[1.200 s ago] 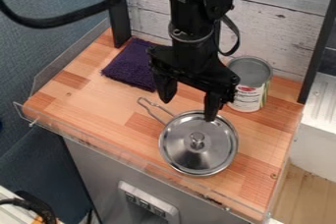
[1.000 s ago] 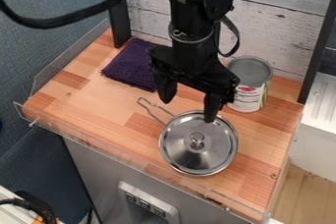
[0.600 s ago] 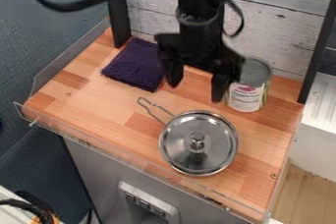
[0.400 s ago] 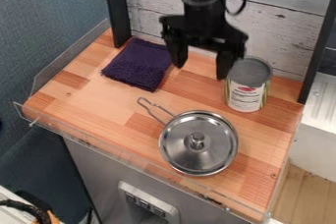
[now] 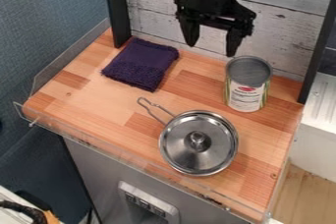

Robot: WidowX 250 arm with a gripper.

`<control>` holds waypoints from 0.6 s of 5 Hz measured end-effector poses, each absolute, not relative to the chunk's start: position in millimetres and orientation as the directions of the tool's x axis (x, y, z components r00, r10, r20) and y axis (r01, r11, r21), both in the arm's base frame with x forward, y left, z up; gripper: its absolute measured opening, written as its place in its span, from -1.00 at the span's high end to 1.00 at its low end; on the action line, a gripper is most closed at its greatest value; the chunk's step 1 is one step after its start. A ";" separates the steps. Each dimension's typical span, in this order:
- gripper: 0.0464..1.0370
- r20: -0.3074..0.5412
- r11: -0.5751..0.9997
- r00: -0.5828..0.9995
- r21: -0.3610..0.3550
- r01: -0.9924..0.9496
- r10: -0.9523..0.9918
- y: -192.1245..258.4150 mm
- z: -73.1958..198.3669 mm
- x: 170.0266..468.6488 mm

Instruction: Move purple towel from top left of the table to the bottom left of the table

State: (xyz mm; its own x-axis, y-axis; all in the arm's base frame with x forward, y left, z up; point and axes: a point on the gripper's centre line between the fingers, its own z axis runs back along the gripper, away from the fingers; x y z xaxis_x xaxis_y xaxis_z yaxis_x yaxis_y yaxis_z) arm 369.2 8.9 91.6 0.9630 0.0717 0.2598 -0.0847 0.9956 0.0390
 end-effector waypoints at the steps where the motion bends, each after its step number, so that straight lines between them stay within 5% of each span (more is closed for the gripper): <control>1: -0.93 0.253 0.991 0.962 0.058 -0.122 0.103 37.0 88.0 374.5; 3: -0.93 0.207 0.984 0.965 0.037 -0.172 0.161 99.7 67.3 386.9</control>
